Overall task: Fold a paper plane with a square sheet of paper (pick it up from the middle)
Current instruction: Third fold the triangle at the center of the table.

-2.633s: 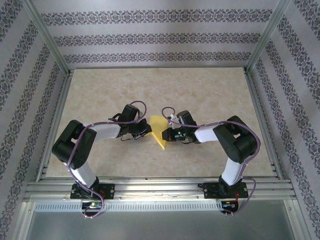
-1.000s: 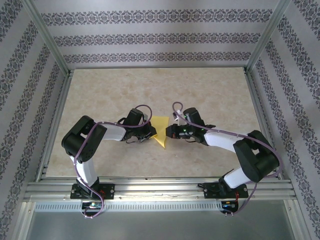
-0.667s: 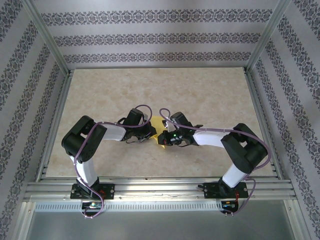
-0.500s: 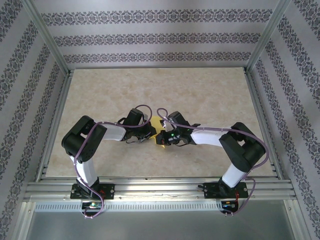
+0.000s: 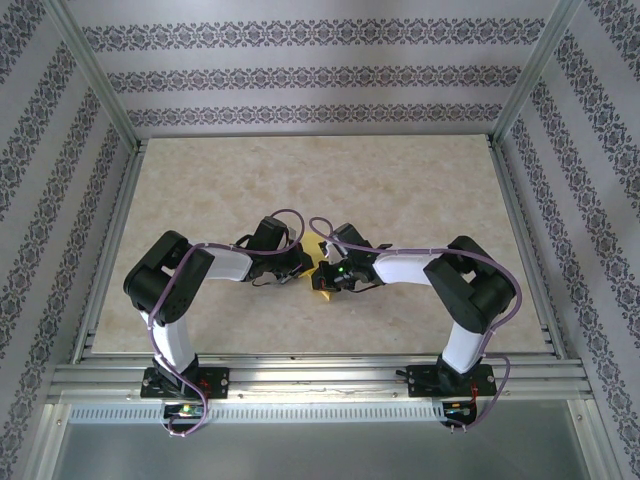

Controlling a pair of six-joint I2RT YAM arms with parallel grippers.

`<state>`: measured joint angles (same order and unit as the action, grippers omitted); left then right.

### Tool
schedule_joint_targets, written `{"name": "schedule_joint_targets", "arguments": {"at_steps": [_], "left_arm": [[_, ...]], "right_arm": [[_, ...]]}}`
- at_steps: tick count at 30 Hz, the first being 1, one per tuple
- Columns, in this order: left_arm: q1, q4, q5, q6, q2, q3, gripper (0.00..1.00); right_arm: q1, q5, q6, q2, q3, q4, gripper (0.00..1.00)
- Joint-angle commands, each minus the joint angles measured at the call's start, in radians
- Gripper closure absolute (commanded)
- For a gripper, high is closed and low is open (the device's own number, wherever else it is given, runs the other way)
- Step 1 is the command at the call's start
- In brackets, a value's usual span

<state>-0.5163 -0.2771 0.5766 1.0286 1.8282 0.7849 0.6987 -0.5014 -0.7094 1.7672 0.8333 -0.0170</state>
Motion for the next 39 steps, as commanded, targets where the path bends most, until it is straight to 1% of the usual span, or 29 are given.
{"name": "schedule_joint_targets", "arguments": {"at_steps": [1, 11, 15, 19, 22, 29, 33, 39], "left_arm": [[-0.012, 0.073, -0.021, -0.027, 0.035, -0.006, 0.99], [-0.013, 0.079, -0.027, -0.03, 0.043, -0.005, 0.99], [-0.013, 0.087, -0.03, -0.032, 0.045, -0.007, 1.0], [-0.011, 0.089, -0.038, -0.032, 0.046, -0.011, 1.0], [-0.012, 0.095, -0.041, -0.035, 0.048, -0.009, 1.0], [-0.013, 0.111, -0.048, -0.04, 0.059, -0.003, 1.0], [-0.012, 0.115, -0.049, -0.041, 0.062, -0.001, 1.0], [-0.012, 0.122, -0.052, -0.044, 0.057, 0.003, 1.0]], "right_arm": [[0.006, 0.023, -0.011, 0.007, -0.002, 0.017, 1.0], [-0.017, 0.006, 0.005, -0.01, -0.034, 0.048, 1.0], [-0.021, -0.012, -0.011, 0.0, -0.066, 0.038, 1.0], [-0.034, -0.039, -0.039, -0.019, -0.114, -0.009, 1.0], [-0.045, -0.05, -0.038, -0.031, -0.131, -0.006, 1.0], [-0.055, -0.086, -0.019, -0.066, -0.179, -0.004, 0.99], [-0.058, -0.073, 0.003, -0.092, -0.199, 0.023, 0.98], [-0.062, -0.092, 0.037, -0.125, -0.228, 0.051, 0.98]]}}
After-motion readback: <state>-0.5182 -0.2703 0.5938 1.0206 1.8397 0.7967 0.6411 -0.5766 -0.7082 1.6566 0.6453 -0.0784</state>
